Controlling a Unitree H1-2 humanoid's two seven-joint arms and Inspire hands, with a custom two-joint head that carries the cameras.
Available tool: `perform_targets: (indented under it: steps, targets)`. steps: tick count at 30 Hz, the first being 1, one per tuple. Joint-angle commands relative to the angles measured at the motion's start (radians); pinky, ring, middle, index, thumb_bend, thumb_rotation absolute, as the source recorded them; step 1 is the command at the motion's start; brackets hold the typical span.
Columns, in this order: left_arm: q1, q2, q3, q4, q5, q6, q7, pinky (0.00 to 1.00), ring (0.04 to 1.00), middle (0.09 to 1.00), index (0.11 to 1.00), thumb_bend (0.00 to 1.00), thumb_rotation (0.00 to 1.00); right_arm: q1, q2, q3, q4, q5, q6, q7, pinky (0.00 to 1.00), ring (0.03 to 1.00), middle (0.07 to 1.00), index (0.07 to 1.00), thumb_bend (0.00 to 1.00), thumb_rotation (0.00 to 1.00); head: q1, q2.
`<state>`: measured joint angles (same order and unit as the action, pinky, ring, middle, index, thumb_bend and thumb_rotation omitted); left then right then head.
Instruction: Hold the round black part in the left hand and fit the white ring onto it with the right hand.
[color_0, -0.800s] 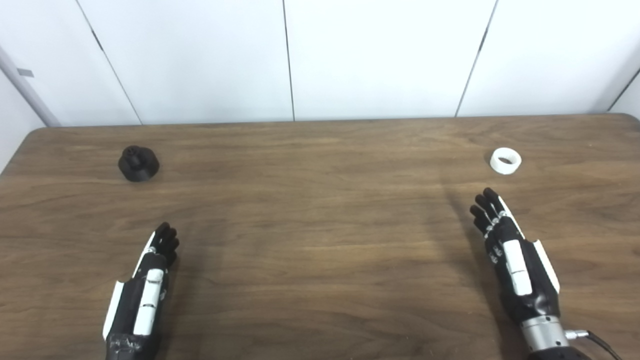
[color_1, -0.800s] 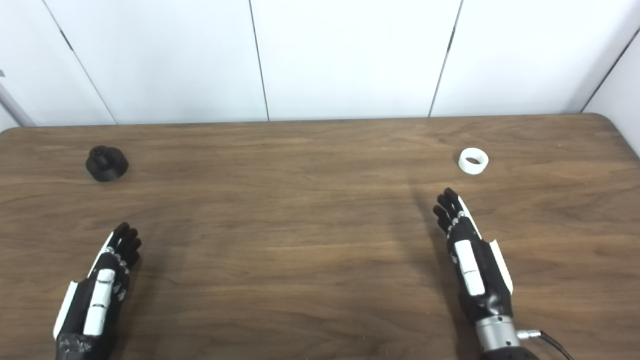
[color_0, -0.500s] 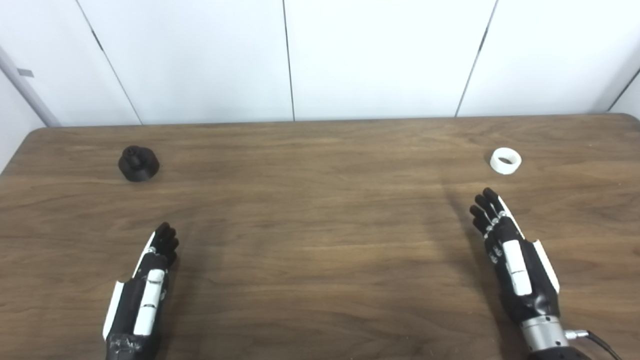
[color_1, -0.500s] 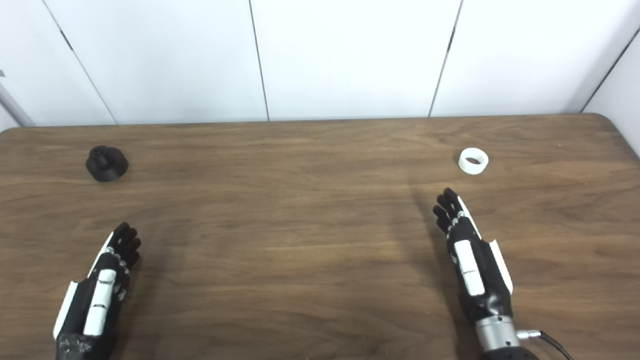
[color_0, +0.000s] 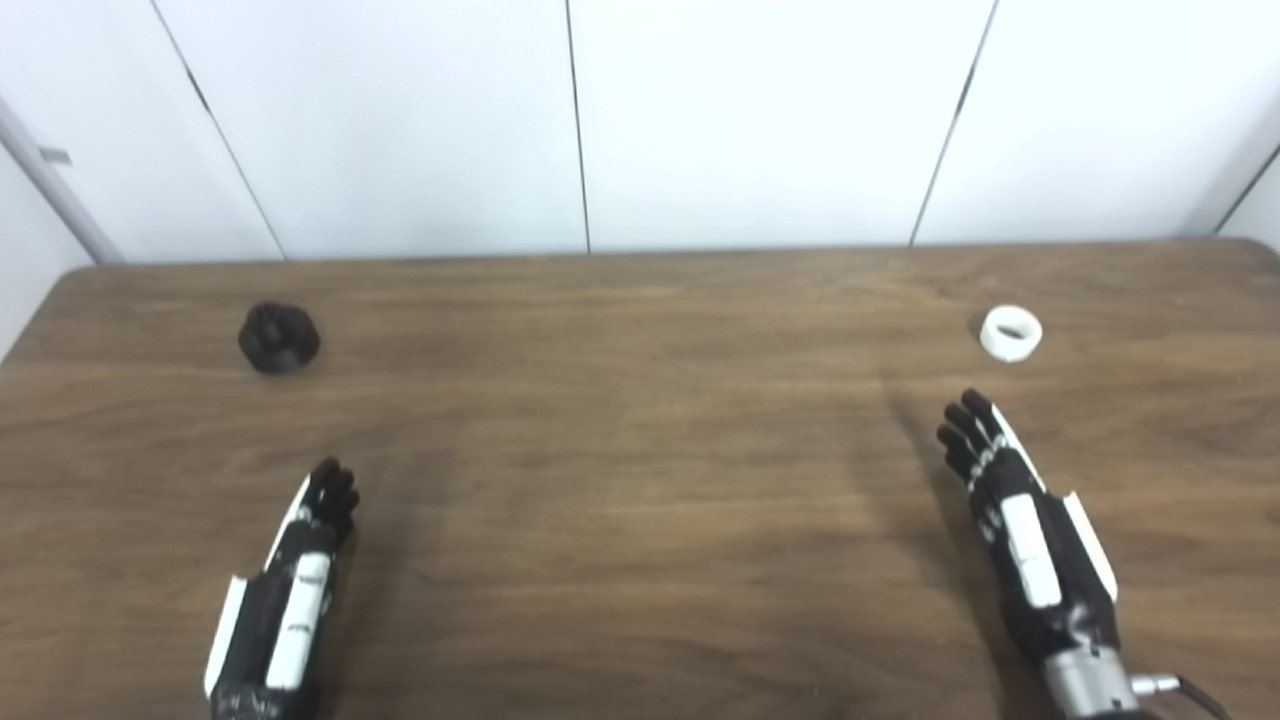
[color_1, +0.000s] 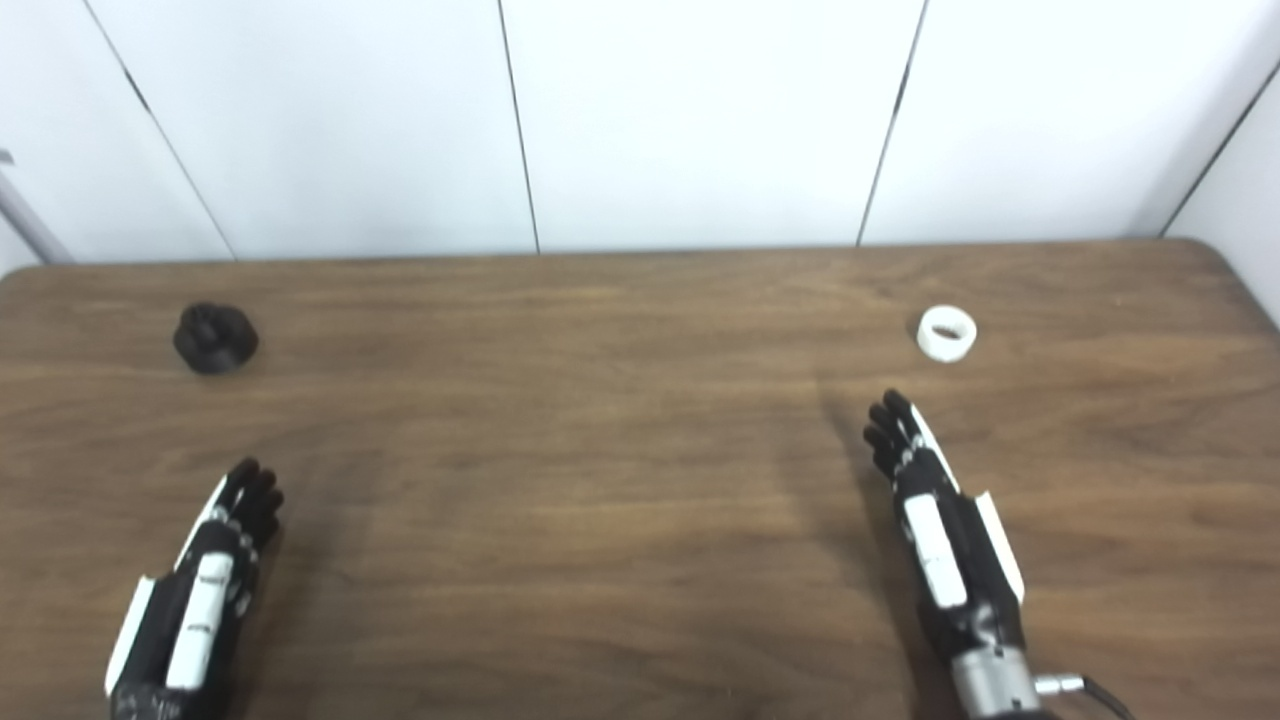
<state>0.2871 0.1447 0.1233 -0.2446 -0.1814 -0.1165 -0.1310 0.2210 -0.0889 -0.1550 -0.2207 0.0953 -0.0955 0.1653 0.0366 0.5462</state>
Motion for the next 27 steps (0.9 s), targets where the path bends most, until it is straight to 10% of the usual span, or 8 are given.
perform_targets:
  steps: [1, 12, 27]
  targets:
    - [-0.007, -0.003, -0.008, 0.004, 0.008, -0.05, -0.005, 0.99, 0.959, 0.958, 0.965, 0.49, 0.8, 0.202, 0.014, 0.022, 0.009, 0.004, -0.093, 0.008, 0.97, 0.939, 0.951, 0.961, 0.58, 0.92, 0.004, -0.002]
    - [-0.015, -0.014, -0.024, 0.044, 0.026, -0.088, 0.002, 0.95, 0.954, 0.956, 0.958, 0.5, 0.75, 0.176, 0.01, 0.021, 0.065, 0.041, -0.12, 0.025, 1.0, 0.978, 0.983, 0.994, 0.55, 0.99, 0.09, -0.09]
    - [-0.032, -0.017, -0.026, 0.072, 0.047, -0.101, 0.01, 0.91, 0.937, 0.944, 0.948, 0.49, 0.71, 0.149, -0.001, 0.021, 0.134, 0.052, -0.189, 0.054, 1.0, 1.0, 1.0, 1.0, 0.48, 1.0, 0.09, -0.11]
